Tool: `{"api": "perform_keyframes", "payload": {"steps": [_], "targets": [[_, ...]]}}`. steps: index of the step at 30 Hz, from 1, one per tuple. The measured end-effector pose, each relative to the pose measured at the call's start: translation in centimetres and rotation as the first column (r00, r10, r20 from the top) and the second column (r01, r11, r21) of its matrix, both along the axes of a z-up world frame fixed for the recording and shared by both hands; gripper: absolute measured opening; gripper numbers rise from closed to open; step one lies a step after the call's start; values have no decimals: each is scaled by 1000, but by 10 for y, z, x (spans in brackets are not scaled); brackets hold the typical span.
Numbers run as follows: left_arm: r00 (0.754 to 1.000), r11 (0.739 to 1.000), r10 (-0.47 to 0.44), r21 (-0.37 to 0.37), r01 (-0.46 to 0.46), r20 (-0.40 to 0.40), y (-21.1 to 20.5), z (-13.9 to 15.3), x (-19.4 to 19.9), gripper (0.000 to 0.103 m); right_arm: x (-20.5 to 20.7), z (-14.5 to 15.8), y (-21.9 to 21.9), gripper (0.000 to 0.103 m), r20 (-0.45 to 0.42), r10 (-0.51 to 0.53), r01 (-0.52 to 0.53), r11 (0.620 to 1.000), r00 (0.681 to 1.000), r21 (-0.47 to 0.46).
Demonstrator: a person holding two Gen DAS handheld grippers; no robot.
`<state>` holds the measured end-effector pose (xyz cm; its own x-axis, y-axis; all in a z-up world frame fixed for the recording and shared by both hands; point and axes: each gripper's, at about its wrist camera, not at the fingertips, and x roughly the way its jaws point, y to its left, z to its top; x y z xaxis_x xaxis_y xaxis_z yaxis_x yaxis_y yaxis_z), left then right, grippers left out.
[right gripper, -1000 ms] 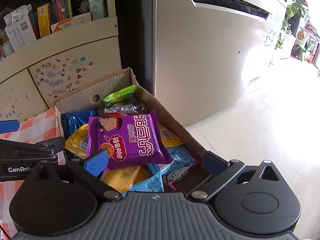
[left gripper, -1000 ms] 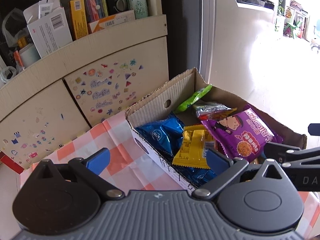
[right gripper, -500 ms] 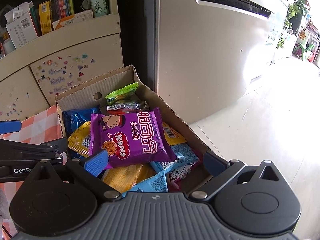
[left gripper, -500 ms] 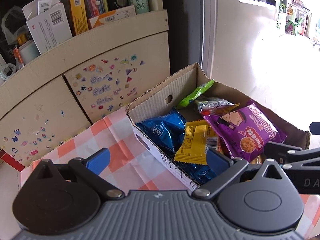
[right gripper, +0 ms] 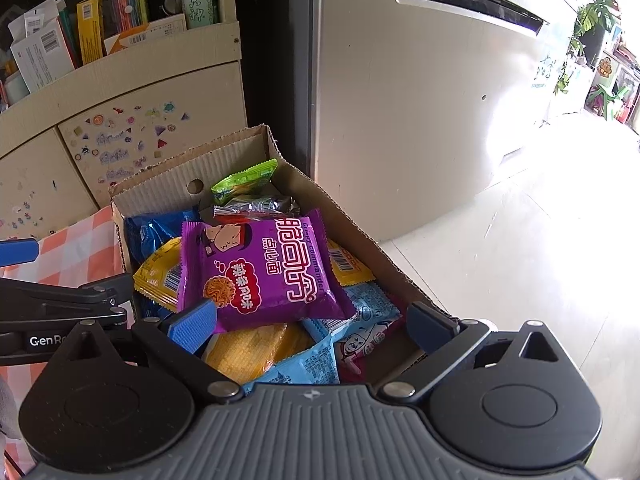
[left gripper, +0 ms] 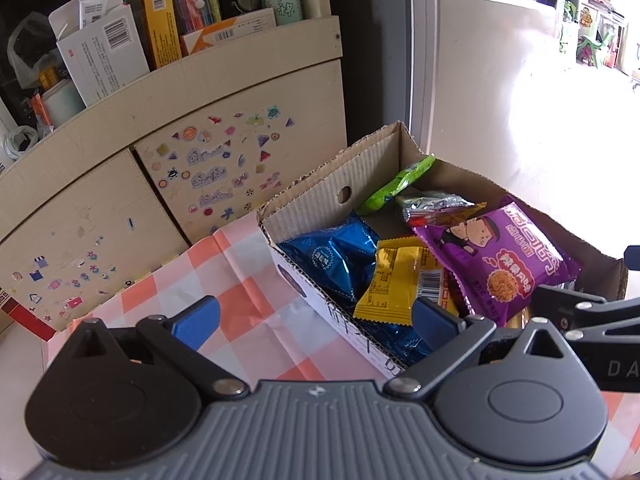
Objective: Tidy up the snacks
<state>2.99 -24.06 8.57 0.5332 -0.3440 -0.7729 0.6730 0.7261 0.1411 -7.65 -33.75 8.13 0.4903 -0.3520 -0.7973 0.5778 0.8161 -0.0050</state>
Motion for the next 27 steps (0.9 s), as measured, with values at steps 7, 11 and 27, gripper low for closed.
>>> {"api": "perform_keyframes", "payload": {"steps": [7,11,27], "targets": [[1000,1000,17,14,-17,2,4,-1,0,101,2,-3,3,103,0,6,-6,1000,1000,13],[1000,999,23,22,-24,13,8,0,-1,101,2,-4,5,103,6,4,-4,1000,1000,29],[994,995,98,12,-99,42,50,6,-17,101,-5,3,42,103,29,93,-92,996,995,-9]]}}
